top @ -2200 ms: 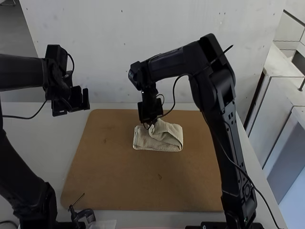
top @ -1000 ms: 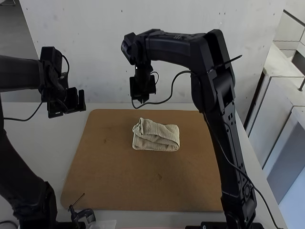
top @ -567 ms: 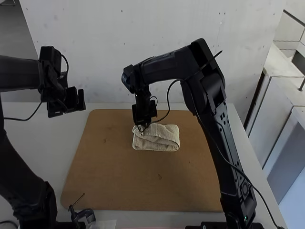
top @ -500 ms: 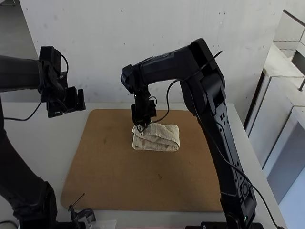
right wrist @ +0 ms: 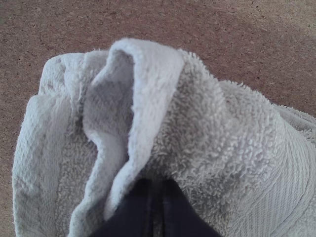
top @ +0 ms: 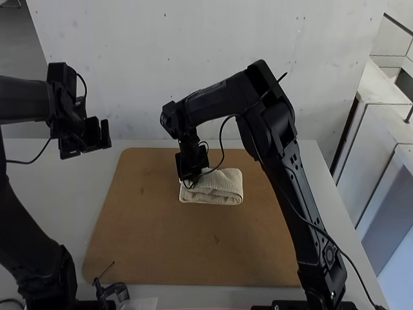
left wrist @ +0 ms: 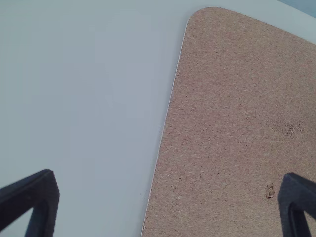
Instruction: Fold the towel.
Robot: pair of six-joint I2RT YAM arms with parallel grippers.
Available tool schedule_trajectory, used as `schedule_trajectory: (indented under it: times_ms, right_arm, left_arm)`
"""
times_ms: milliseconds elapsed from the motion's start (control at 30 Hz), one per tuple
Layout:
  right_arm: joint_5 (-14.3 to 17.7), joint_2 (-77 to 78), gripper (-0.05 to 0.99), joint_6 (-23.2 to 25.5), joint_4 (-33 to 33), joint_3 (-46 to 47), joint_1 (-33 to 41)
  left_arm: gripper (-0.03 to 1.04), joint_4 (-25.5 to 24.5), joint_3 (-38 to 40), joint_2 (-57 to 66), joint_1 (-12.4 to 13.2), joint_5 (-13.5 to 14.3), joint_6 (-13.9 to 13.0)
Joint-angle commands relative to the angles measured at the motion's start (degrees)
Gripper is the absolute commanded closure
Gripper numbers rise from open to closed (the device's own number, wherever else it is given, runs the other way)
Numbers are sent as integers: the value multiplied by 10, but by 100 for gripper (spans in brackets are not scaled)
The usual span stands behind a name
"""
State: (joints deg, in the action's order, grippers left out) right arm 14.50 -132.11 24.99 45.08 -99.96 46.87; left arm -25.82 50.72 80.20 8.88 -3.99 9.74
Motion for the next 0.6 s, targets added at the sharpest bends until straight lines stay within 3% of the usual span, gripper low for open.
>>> schedule_trajectory:
  times_ms: [0,567]
  right_arm:
    - [10,-6,92,-5,0,-23,14]
    - [11,-51,92,-5,20,-88,52]
  left_arm:
    - [2,4,-5,-4,1,-10,-9]
    - [2,16,-5,9,8,-10,-9]
